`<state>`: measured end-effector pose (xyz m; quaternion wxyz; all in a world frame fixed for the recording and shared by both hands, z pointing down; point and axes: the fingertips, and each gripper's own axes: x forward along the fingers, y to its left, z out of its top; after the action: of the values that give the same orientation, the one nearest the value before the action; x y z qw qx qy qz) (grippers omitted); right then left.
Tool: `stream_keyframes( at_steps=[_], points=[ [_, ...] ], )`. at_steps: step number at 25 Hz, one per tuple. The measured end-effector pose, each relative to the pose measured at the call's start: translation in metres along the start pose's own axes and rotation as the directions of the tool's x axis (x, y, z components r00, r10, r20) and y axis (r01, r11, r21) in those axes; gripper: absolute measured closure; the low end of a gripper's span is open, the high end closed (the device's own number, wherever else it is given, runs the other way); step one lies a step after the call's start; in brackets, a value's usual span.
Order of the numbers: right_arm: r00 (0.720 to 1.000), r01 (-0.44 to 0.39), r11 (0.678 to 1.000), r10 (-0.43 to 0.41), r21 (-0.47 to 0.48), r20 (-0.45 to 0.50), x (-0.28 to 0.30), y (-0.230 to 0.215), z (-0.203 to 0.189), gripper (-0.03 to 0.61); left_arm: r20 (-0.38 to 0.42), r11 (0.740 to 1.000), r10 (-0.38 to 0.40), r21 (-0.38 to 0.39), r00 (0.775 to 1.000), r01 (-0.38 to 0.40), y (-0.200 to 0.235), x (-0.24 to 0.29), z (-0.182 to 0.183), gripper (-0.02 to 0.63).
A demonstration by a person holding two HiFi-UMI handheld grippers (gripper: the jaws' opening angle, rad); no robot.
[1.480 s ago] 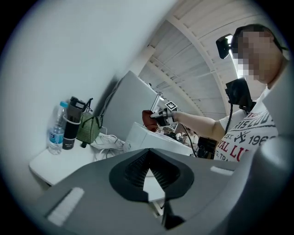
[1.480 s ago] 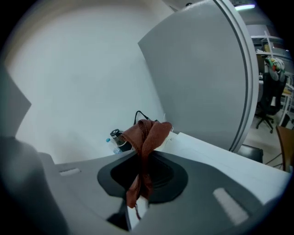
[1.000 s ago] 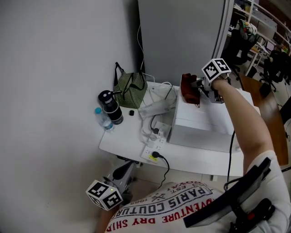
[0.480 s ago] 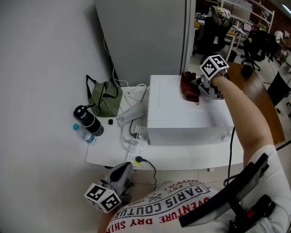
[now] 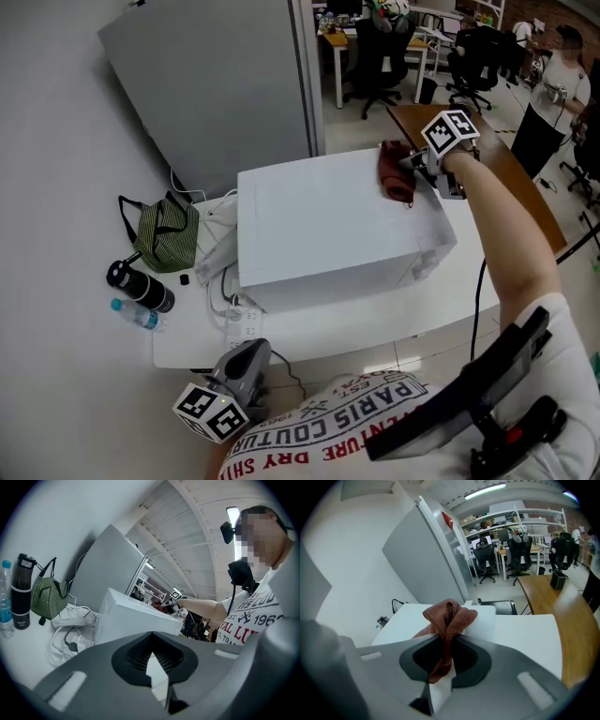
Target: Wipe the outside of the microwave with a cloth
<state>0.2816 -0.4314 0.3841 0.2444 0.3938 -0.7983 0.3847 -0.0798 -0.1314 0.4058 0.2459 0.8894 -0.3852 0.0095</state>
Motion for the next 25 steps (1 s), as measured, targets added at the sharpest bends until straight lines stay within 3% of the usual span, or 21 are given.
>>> stream_keyframes(
  at_steps=[5,10,14,18,23,25],
  points=[
    [0.998,0.056,0.998,-0.057,0.029,0.011,-0.032,-0.035,-0.016,0.534,-0.022,0.999,-0.031,0.006,0.999,0.032,-0.017,0.018,-0.004,0.607],
    [0.996,0.060,0.997,-0.062,0.038,0.057,-0.050,-0.050,-0.026,0.534,-0.036,0.999,-0.046,0.008,0.998,0.046,-0.032,0.026,-0.012,0.607],
    [0.977,-0.007,1.000,0.010,-0.015,0.214,-0.078,-0.039,-0.018,0.535,-0.038,0.999,-0.033,0.010,0.999,0.033,-0.043,0.025,-0.018,0.607],
    [0.904,-0.108,0.987,0.147,-0.118,0.401,-0.113,-0.002,-0.025,0.535,-0.067,0.999,-0.027,0.015,0.997,0.028,-0.060,0.030,-0.027,0.607],
    [0.760,-0.204,0.943,0.322,-0.263,0.565,-0.161,0.074,-0.062,0.534,-0.097,0.995,-0.084,0.038,0.992,0.088,-0.085,0.043,-0.031,0.607],
    [0.718,-0.227,0.921,0.378,-0.318,0.584,-0.170,0.112,-0.090,0.534,-0.105,0.993,-0.110,0.040,0.988,0.115,-0.092,0.043,-0.032,0.607]
  ],
)
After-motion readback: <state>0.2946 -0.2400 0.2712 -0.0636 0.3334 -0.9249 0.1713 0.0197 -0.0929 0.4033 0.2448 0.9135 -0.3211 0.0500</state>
